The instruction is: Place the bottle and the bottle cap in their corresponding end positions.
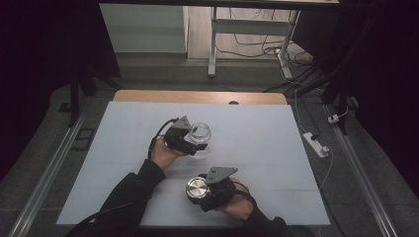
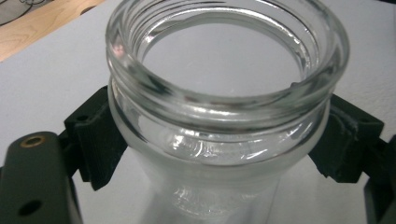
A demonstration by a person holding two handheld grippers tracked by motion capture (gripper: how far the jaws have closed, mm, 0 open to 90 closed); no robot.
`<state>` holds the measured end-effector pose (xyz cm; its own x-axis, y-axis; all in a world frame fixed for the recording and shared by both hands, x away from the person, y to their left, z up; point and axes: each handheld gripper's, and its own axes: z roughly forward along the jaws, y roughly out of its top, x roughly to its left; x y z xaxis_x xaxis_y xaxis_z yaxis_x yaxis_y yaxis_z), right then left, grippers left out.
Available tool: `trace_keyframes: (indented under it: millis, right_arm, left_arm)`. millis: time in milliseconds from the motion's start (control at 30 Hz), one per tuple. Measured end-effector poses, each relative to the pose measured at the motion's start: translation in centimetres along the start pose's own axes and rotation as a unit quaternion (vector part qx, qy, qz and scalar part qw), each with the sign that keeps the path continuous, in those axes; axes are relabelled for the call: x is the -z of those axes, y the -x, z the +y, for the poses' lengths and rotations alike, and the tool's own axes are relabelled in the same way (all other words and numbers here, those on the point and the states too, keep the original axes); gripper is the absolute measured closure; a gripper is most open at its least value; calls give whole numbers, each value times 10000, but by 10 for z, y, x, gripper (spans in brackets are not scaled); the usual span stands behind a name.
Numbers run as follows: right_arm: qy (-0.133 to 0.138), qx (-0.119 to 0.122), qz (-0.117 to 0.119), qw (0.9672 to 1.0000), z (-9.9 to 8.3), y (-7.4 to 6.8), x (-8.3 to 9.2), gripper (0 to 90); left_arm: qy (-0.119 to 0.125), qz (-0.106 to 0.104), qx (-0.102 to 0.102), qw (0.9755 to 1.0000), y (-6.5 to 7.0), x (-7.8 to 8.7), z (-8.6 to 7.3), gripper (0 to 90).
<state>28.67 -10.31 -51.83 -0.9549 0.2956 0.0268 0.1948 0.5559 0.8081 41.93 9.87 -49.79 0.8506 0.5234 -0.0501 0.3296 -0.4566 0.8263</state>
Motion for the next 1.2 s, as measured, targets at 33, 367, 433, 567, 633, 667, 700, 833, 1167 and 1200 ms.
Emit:
trace_keyframes:
  millis: [33, 367, 433, 567, 633, 667, 700, 833, 1167, 1200]
  right_arm:
    - [-11, 1, 8, 10000, -1, 1, -1, 187]
    - [-210, 2, -69, 9998, -7, 5, -13, 187]
    - [-260, 0, -98, 9996, -8, 7, -14, 187]
    - [-390, -7, -151, 9991, -10, 10, -16, 186]
    - [-445, -53, -163, 9989, -11, 12, -16, 186]
    - [-474, -57, -170, 9987, -12, 13, -17, 185]
    - [-507, -55, -186, 9985, -12, 13, -17, 185]
    - [-636, -122, -168, 9978, -13, 16, -19, 184]
    - [-695, -117, -201, 9973, -11, 15, -20, 177]
    - [-683, -182, -189, 9973, -11, 15, -19, 176]
  left_arm:
    - [-17, -7, 14, 10000, -1, -2, -1, 155]
    - [-173, 44, 16, 9998, -3, -15, -8, 155]
    - [-196, 40, 4, 9998, -2, -16, -8, 155]
    - [-190, 61, 28, 9998, -3, -17, -9, 155]
    - [-186, 63, 38, 9998, -3, -16, -10, 155]
    - [-185, 55, 44, 9998, -4, -16, -10, 155]
    - [-193, 53, 29, 9998, -4, -16, -10, 155]
    - [-185, 69, -44, 9998, -3, -16, -11, 153]
    - [-147, 62, -66, 9999, -3, -16, -13, 147]
    - [-151, 49, -49, 9999, -3, -16, -13, 146]
